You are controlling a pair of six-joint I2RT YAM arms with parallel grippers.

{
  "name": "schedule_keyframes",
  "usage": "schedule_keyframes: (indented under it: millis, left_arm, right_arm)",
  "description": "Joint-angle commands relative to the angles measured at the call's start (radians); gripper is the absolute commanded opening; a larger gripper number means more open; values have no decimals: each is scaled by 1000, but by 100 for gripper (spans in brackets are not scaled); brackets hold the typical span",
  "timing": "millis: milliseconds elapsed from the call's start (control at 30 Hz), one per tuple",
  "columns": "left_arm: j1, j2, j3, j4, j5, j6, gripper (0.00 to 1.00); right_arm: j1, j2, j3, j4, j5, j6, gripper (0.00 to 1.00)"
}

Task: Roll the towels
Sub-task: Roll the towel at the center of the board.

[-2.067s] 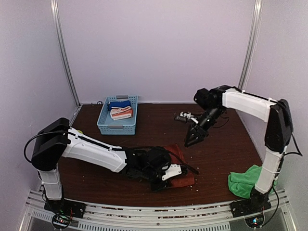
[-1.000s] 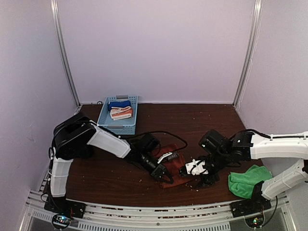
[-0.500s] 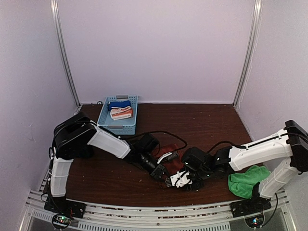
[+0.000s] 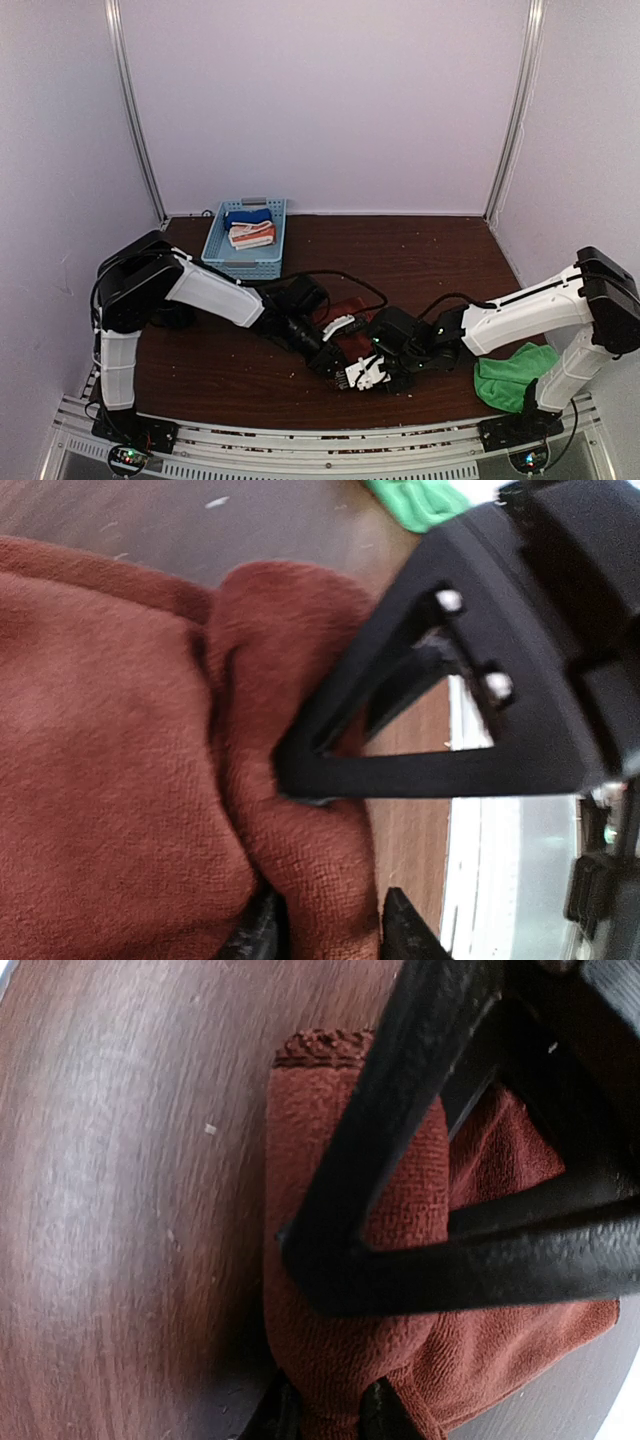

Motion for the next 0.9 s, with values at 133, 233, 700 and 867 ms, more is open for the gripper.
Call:
schedule_keyframes:
  millis: [133,233,700,867]
  left_arm:
    - [29,-284,-155,-213,-500,57,50]
    - [29,-422,-205,-216,-664,67,52]
    - [-196,-802,-231,-276,-1135,214,50]
    - [-308,-788,-239,-256,-1103,270,57]
  right_arm:
    - [-1,46,122,-300,-196,71,15]
    - [-8,70,195,-414,-295,97,13]
    - [-243,590,733,-987,-661,-86,8]
    - [-308,746,856,-1090,-734,-119,7]
